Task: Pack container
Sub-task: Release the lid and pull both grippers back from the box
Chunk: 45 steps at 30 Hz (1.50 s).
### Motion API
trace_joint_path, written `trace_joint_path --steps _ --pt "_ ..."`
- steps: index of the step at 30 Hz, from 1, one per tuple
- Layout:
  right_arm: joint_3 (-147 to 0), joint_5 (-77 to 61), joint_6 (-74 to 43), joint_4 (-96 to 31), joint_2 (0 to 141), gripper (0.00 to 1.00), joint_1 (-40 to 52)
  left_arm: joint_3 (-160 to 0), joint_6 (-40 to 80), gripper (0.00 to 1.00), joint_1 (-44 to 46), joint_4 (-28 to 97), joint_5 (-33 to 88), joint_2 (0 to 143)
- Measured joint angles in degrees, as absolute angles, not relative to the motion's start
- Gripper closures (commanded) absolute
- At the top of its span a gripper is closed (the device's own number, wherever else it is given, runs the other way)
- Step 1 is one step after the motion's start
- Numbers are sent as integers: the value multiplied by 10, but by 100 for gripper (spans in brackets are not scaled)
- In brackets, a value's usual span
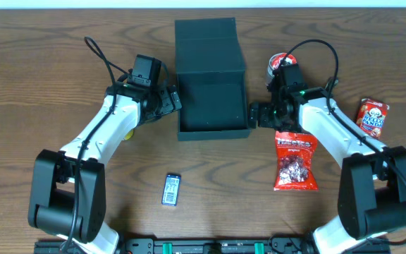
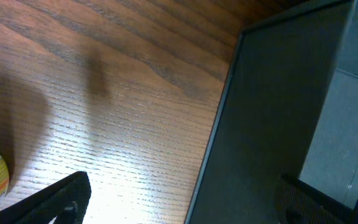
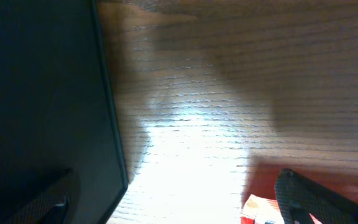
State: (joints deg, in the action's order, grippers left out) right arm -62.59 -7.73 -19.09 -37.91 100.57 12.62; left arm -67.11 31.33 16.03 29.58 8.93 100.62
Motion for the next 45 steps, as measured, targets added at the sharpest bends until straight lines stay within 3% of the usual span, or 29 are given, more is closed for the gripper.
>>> trace_joint_path --steps 8,17,34,39,45 --pt "-626 -77 -186 -379 1006 1 126 -672 309 5 162 302 88 1006" --pt "-626 -82 -158 -391 914 1 126 -738 265 5 158 420 79 979" --pt "-626 -44 -79 -499 641 1 124 -760 221 5 170 612 -26 658" --pt "-626 -5 -61 -540 627 1 88 -760 220 5 170 650 -37 607" --pt "-626 49 -113 -573 635 1 -35 -760 220 5 170 674 -39 599"
